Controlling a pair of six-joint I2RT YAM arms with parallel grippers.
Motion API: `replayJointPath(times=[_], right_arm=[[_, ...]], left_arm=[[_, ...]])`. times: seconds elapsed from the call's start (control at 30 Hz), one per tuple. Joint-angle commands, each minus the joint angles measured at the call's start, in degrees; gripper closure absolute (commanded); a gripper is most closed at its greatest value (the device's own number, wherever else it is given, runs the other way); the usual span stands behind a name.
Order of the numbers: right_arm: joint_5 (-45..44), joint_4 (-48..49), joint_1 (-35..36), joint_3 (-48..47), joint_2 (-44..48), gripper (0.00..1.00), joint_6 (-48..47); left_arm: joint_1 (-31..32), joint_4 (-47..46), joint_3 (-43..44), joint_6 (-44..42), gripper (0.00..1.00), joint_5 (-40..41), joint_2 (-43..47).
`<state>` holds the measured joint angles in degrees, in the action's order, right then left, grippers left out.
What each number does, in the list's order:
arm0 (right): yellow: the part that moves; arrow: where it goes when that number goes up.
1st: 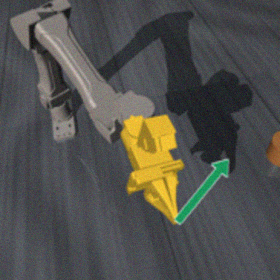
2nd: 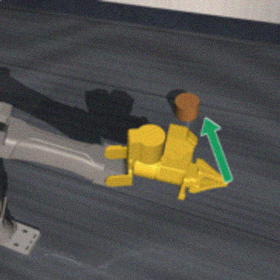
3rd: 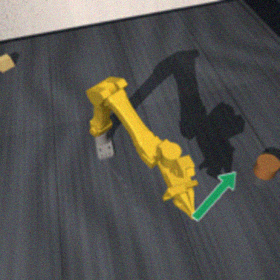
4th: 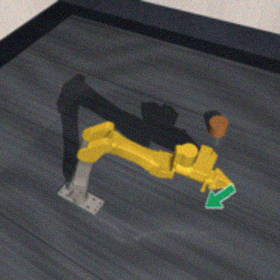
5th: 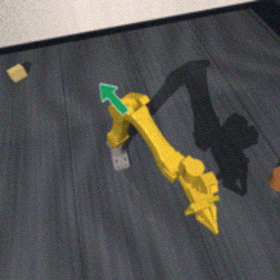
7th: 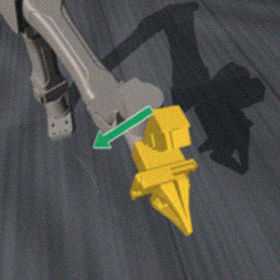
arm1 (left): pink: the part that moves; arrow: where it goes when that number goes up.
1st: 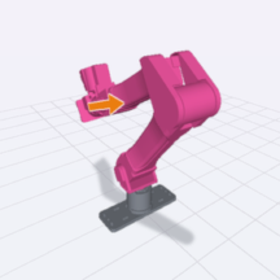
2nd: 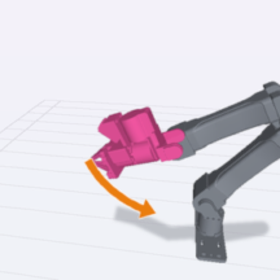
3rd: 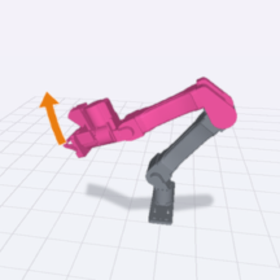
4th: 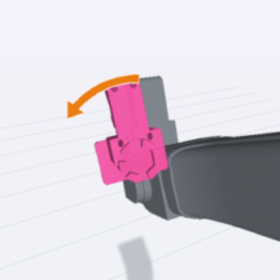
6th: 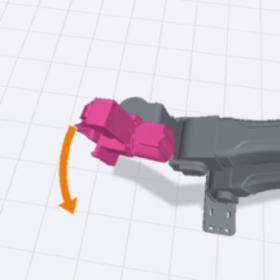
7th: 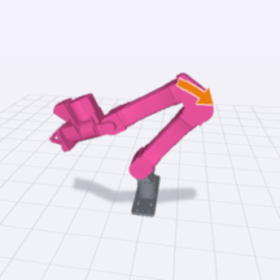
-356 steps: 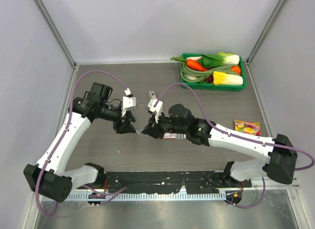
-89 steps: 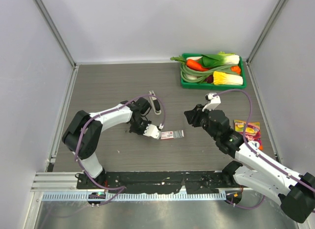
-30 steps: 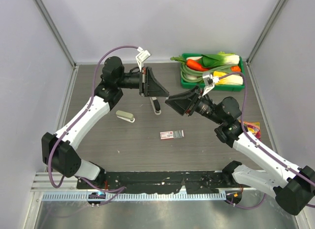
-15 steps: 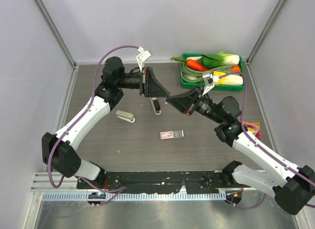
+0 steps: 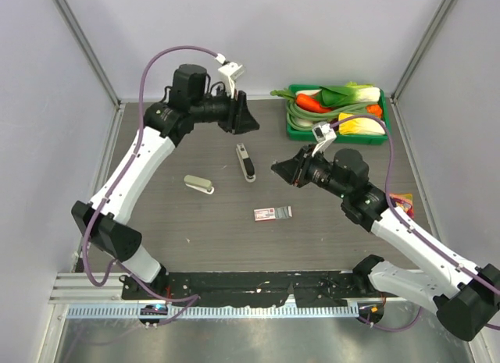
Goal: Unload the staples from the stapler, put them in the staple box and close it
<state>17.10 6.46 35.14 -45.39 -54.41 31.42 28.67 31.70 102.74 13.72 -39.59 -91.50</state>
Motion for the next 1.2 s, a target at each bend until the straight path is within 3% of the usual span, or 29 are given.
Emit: replayJointPath(times=[0.0,0.23,0.4,0.77,1.17], right_arm=[[-13.83,-19.86,0.02,-2.34,-4.45,0.99,-6.72],[-23.33,-25.53,2.13,-1.90,-12.37,0.99,-6.46],[-24.58,-24.92,2.57,-1.20,-14.31,0.99,-6.20],[-25.54,-28.43,4.06,5.04,-11.15,0.99,-3.65],[-28.52,-27.03,8.81,1.53,-19.23,0.99,-1.71]], left_arm=[[-0.28,21.90,0.19,-16.60,0.60,17.17,-1.75],[1.04,21.65,-11.67,-21.88,0.58,24.81,-0.52],[1.48,22.70,-13.26,-23.47,0.57,26.41,-1.57],[2.45,21.21,-18.89,-23.91,0.59,20.79,-0.96],[4.38,21.65,-19.06,-22.50,0.53,18.67,-2.80]])
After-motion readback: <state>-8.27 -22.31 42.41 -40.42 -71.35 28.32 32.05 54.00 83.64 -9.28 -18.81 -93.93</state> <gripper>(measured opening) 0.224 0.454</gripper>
